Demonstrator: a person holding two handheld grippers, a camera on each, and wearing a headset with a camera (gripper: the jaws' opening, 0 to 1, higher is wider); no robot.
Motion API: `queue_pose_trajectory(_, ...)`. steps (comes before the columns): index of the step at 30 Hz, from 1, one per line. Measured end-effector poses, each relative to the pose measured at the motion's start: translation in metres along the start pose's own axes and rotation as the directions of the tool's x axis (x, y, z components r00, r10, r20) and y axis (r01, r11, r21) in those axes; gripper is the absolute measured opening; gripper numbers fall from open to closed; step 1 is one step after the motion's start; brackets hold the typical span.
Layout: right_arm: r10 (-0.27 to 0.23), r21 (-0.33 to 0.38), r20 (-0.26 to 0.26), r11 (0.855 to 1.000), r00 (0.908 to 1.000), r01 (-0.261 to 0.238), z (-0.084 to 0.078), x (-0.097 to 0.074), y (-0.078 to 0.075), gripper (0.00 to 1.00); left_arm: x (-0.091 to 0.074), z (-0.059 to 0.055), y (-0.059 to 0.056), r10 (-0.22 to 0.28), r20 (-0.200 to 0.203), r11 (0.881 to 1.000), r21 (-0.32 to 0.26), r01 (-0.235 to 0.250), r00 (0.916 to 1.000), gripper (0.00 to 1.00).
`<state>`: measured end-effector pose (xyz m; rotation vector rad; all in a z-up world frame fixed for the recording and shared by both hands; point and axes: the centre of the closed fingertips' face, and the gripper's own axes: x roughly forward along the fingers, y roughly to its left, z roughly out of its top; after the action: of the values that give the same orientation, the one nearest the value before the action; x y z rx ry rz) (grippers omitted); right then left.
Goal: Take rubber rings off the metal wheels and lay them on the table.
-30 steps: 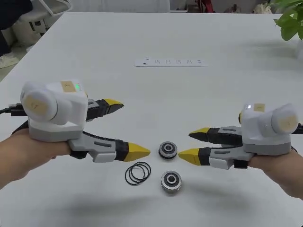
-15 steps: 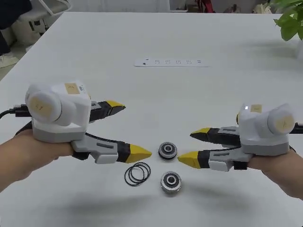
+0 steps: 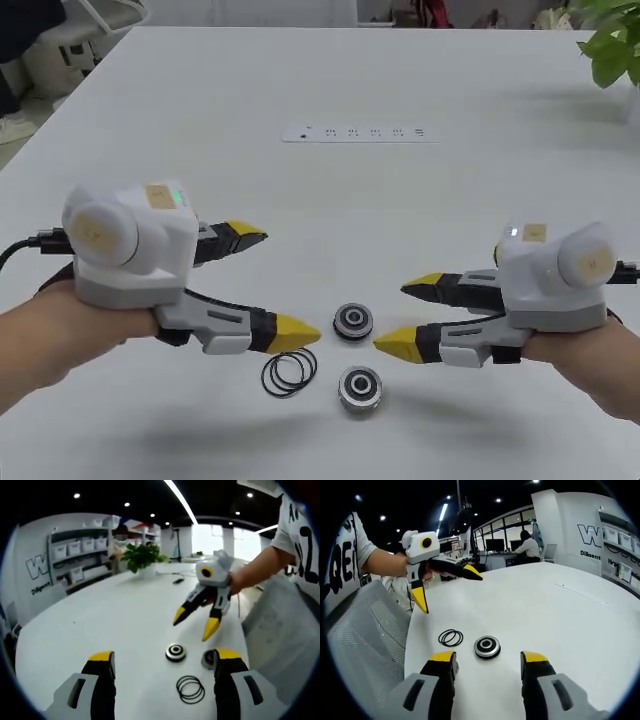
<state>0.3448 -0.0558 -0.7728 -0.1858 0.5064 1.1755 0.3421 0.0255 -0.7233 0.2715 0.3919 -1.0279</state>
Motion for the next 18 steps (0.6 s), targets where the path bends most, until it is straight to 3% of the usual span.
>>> queue_pose_trajectory(18,-0.005,-0.010,-0.009,1.000,1.0000,0.004,-0.0018,0.0008,-0.0029,0.51,0.0075,-0.0026,-0.0020,-0.015,-0.012,1.000,0.012,0.016,0.9998,0.82)
